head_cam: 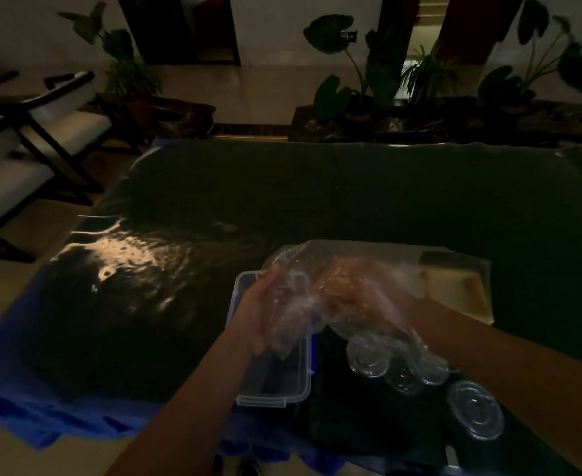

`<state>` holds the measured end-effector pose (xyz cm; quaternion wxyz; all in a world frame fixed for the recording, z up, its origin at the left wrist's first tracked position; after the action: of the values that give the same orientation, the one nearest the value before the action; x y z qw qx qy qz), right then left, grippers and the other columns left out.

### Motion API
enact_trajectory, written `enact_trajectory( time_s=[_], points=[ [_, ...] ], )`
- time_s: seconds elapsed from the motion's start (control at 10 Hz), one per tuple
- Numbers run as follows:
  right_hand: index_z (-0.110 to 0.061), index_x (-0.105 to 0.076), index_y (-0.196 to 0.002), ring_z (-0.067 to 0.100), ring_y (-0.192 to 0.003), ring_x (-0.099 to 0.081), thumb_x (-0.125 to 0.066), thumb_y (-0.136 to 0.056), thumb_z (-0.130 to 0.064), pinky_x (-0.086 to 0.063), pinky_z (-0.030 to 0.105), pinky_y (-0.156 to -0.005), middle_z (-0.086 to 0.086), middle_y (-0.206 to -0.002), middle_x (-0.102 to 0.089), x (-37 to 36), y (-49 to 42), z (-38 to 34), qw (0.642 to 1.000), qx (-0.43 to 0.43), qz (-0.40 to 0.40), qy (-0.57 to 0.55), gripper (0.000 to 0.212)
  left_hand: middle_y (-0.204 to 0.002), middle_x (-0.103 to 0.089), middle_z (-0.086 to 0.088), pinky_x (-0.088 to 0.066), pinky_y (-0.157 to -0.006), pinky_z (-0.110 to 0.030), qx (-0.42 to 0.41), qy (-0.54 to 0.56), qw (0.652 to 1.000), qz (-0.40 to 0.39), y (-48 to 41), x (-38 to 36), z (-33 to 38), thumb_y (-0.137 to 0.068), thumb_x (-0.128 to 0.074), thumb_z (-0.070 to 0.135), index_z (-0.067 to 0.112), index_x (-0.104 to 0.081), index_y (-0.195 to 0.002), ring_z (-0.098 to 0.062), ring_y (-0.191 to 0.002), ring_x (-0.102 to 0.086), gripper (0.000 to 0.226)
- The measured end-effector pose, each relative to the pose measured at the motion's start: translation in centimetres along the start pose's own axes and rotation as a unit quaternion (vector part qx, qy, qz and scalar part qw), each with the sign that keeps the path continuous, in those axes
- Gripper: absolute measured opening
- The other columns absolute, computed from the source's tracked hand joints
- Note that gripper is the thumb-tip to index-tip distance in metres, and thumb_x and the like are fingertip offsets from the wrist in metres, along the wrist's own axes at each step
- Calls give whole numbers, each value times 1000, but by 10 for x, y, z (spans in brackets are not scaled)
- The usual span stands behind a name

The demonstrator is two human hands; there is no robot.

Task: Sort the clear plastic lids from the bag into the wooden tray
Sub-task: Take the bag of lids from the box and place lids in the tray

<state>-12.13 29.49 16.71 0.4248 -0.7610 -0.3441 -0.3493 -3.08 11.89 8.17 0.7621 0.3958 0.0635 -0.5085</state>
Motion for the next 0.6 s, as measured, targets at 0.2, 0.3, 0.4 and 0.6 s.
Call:
enact_trajectory(
  time_s=[0.2, 0.3, 0.4, 0.6],
  points=[
    [-19, -76, -94, 20, -83, -71, -66, -93, -22, -57, 34, -72, 1, -88, -76, -11, -16, 32, 831, 311, -372, -270, 10, -113, -78, -18, -61, -74, -56, 5, 30, 999, 27, -5, 9, 0, -76, -85, 47, 20, -81, -106, -39, -100, -76, 41],
    [-21, -72, -84, 12, -66, -72, -63, -95, -23, -53, 19, -54, 1, -74, -74, -8, -31, 46, 817, 154, -393, -394, 14, -107, -80, -14, -63, -69, -47, -11, 16, 999, 38, -6, 7, -1, -65, -89, 47, 19, -84, -95, -33, -95, -78, 41],
    [-19, -71, -89, 12, -72, -73, -61, -95, -16, -57, 22, -59, 0, -80, -75, 4, -50, 64, 820, 74, -383, -419, 12, -108, -80, -11, -61, -75, -47, -40, 13, 997, 66, -6, 5, -2, -64, -86, 50, 21, -84, -94, -34, -107, -73, 42],
    [-22, -70, -98, 11, -79, -74, -59, -95, -17, -59, 33, -67, -1, -90, -75, 15, -90, 111, 848, -9, -311, -429, 12, -120, -67, -17, -56, -101, -37, -82, 6, 991, 102, -4, -5, 8, -108, -47, 34, -2, -56, -134, -26, -103, -69, 46]
  ],
)
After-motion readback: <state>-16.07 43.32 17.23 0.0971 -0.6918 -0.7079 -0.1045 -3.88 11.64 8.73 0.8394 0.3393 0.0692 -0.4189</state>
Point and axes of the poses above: each hand's wrist, its own y-axis away from the middle knuckle, its own x-axis out of the back of the hand, z = x × y, the point moved 2 cm from there along -y, towards the middle knuckle
